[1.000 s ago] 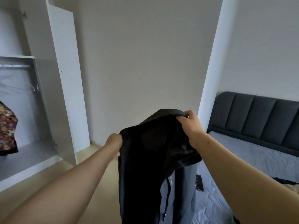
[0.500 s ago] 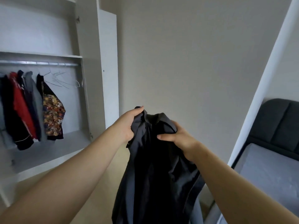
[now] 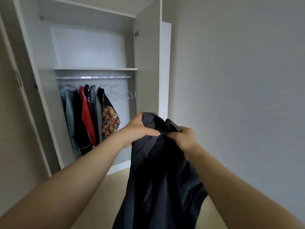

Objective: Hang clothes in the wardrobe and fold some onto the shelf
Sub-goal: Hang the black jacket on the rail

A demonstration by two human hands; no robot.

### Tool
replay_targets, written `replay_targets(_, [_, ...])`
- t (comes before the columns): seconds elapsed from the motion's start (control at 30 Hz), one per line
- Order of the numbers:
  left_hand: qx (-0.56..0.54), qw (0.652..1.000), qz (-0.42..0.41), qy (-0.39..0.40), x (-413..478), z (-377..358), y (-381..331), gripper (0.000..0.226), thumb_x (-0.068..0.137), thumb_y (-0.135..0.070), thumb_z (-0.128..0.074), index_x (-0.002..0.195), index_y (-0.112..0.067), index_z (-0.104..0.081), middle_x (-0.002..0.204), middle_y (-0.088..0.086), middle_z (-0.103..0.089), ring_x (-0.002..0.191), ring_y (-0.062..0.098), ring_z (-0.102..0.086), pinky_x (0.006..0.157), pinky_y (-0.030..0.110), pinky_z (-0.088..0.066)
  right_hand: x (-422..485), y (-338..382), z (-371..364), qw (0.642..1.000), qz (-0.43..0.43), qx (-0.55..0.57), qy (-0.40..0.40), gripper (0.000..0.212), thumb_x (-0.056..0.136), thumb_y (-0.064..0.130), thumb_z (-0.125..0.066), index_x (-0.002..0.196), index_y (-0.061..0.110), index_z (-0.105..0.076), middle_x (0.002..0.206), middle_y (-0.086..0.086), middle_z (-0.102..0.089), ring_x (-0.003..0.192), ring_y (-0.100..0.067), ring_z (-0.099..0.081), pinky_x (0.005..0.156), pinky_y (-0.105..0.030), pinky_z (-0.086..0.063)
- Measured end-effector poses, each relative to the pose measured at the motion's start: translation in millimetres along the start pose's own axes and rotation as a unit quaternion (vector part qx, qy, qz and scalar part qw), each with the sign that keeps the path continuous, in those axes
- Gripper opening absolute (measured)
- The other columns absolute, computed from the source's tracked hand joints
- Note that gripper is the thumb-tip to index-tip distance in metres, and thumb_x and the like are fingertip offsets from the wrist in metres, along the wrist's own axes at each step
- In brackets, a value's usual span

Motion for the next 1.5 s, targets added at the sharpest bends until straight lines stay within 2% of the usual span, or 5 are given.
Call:
replay_targets(0.17, [0.054,0.978,0.032,-0.198,6.6,69.2,52.0,0.079,0.062,-0.034,-0.084,0.13,-0.018,-0.046,0.13,0.002,-0.052,0.116,0.021,-0.052,0.1,0.038,-0.044,36.6,5.2,-75.0,0.998,-0.004,0.064,-0.028,0.006,0.078,0.004,-0.06,0.074,0.009,-0.061,0.082,-0.016,-0.064,0.084,-0.035,-0.063,0.084,-0.049,-0.052])
replay_targets(0.33, [-0.095,0.992,0.039,-0.067,17.9,78.0,84.8,0.054,0.076,-0.028,-0.075,0.123,-0.029,-0.049,0.12,-0.005,-0.061,0.11,0.016,-0.058,0.092,0.031,-0.048,69.2,9.7,-138.7,0.997,0.001,0.076,-0.007,0.003,0.077,0.005,-0.059,0.075,0.007,-0.061,0.086,-0.02,-0.065,0.086,-0.038,-0.063,0.082,-0.047,-0.054])
replay_targets(1.03, [-0.134,0.935,0.015,-0.328,294.6,313.0,100.9,0.012,0.092,-0.03,-0.056,0.084,-0.025,-0.065,0.08,0.002,-0.069,0.076,0.02,-0.066,0.059,0.027,-0.051,405.6,-20.8,-289.5,0.986,-0.044,0.12,0.107,0.011,0.085,0.015,-0.063,0.074,0.014,-0.064,0.079,-0.01,-0.067,0.078,-0.029,-0.064,0.082,-0.039,-0.051])
replay_targets(1.33, [0.138,0.943,-0.047,-0.3,406.9,378.3,127.8,0.018,0.096,-0.033,-0.047,0.087,-0.028,-0.062,0.105,0.013,-0.066,0.098,0.028,-0.061,0.091,0.038,-0.046,521.1,-31.7,-340.5,0.995,-0.015,0.046,0.089,0.025,0.094,0.029,-0.053,0.072,0.017,-0.058,0.074,-0.002,-0.061,0.078,-0.024,-0.059,0.075,-0.03,-0.047])
replay_targets(1.5, [0.32,0.882,-0.088,-0.336,475.5,416.1,152.8,0.029,0.096,-0.039,-0.04,0.087,-0.019,-0.059,0.078,0.004,-0.063,0.073,0.02,-0.058,0.067,0.035,-0.044,592.9,-32.6,-379.7,0.998,0.028,-0.006,0.063,0.034,0.094,0.037,-0.05,0.069,0.016,-0.058,0.076,-0.004,-0.06,0.078,-0.023,-0.057,0.078,-0.032,-0.046])
Point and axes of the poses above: each hand's wrist, its own x-axis towards the middle knuckle, its own z-axis out of the back of the hand, y = z × x, the point moved 1 cm from there along x, towards the middle knuckle
